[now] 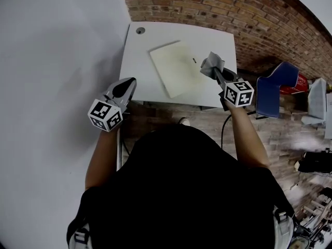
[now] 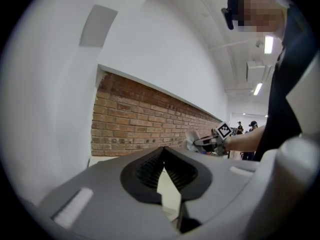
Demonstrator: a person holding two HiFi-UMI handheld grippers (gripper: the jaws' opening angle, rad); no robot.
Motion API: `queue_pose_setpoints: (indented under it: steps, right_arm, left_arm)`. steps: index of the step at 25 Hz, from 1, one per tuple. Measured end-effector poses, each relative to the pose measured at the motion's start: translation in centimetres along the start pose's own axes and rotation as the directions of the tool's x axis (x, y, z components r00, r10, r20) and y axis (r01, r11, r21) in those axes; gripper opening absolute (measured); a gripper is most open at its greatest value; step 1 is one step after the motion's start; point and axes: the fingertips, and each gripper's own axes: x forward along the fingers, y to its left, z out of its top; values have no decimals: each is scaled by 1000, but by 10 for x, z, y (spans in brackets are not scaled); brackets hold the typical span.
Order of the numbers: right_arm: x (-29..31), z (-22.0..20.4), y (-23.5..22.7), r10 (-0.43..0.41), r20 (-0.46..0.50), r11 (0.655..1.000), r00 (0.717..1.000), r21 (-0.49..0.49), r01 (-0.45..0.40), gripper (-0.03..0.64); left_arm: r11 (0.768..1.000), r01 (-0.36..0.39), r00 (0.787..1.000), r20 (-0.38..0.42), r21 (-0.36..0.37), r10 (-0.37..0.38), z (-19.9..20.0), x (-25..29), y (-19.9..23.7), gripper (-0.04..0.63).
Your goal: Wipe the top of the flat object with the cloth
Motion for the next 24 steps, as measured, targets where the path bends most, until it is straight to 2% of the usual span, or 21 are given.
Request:
queue_pose_setpoints:
  steps: [10,24]
  right_arm:
    - [-39,29,24,-12,112,1000,994,-9,13,14]
    - [-52,38,46,-22,140,1000,990,-12,23,14]
  left_arm:
    - [999,36,999,27,16,-37,8,-7,-12,2]
    - [996,84,996,10,37,-84,10,-11,-12,2]
